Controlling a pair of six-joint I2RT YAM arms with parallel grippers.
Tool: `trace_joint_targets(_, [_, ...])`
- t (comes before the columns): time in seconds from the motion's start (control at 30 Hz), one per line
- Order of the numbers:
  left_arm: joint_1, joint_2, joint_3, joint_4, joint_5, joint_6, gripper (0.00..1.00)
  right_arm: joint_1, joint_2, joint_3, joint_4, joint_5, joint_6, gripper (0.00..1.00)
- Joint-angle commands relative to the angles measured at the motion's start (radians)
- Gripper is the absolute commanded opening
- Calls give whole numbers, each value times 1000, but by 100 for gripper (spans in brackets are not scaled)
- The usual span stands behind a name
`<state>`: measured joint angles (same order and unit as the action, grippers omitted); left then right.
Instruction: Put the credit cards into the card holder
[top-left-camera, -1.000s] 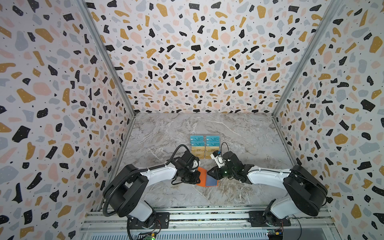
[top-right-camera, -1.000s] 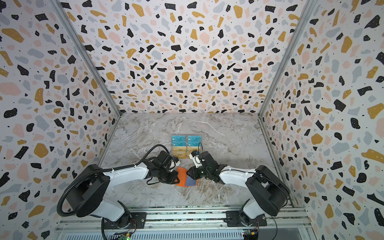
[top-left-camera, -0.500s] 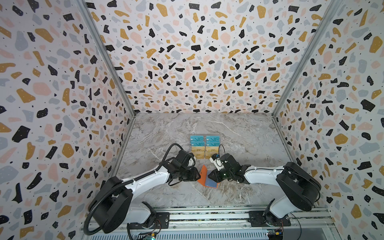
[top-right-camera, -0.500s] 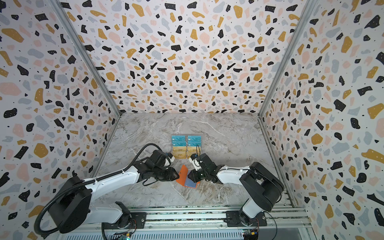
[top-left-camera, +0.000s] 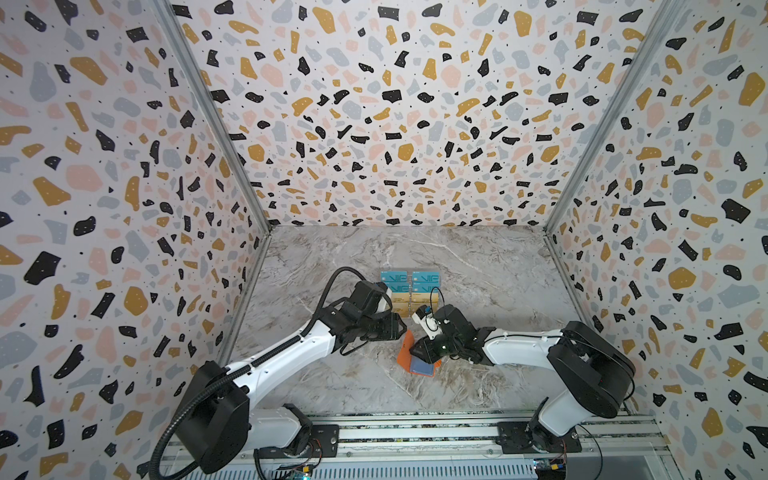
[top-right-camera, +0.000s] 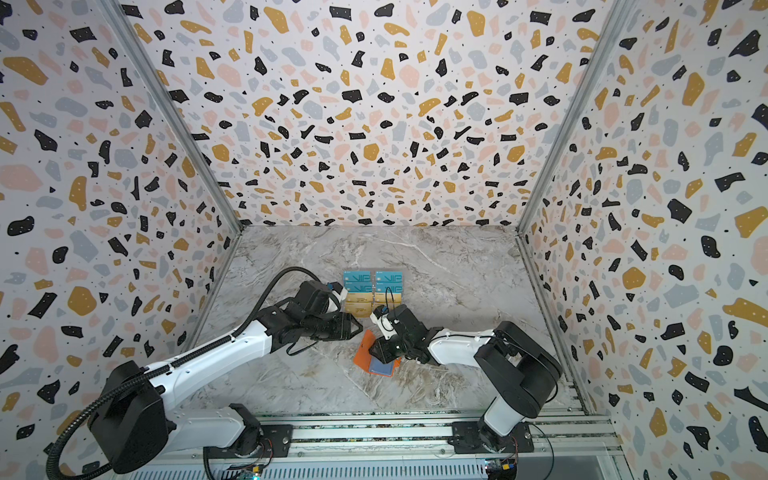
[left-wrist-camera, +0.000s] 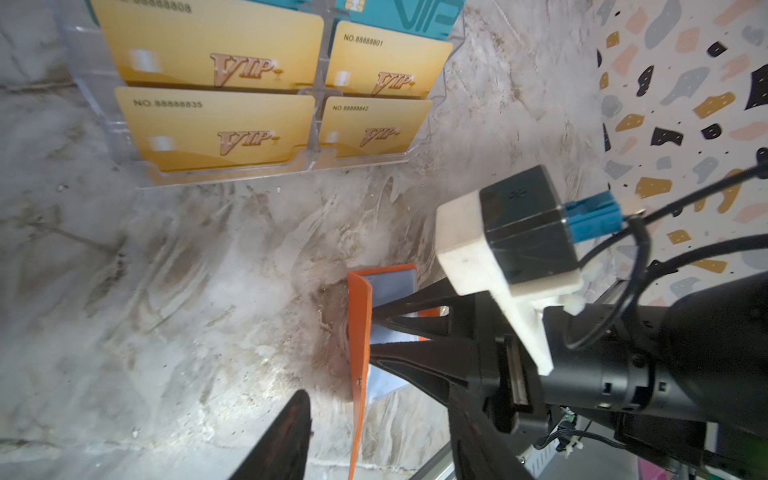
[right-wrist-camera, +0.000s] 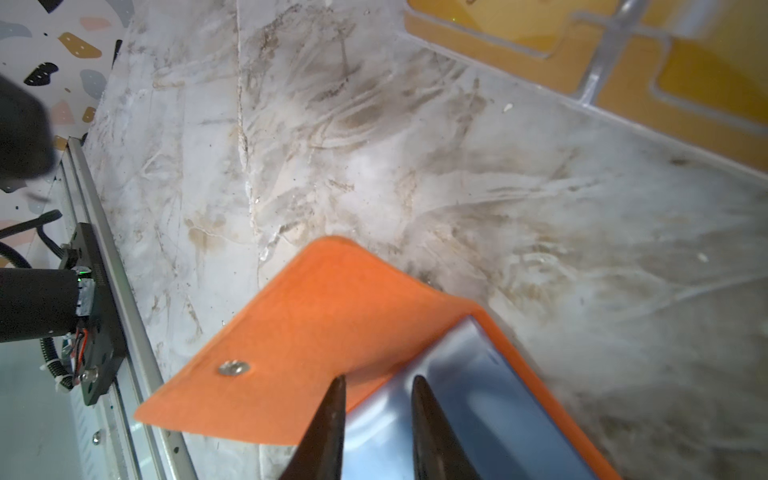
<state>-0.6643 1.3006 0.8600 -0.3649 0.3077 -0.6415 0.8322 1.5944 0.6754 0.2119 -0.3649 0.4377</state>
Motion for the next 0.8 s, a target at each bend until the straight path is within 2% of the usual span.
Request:
trace_joint_targets(0.0, [-14,10,-25,-11,-7,41,56,7,12,33,-6,10,-17,30])
trace_joint_targets(0.27, [-44,62,-128,64,-47,31,55,12,29,39,9,-6,-22,28])
trace_joint_targets(0.4, [-44,78,-168,125,-27,9,51,13,34,39,13,-13,-25,28])
trace_joint_targets(0.47, [-44,84,-195,182,5,-23,45,16,36,39,18,-18,-28,27])
trace_joint_targets(0.6, [-44,78,-250,278,38,-104,22,19,41,49,11,-20,-29,27])
trace_joint_targets(0.67, [-46,62,-269,290,28,-137,12,19,27,52,-4,-14,-29,27])
trace_joint_targets(0.77, [-52,29,-303,297,-19,-201,4,19,-16,56,-52,9,-42,27])
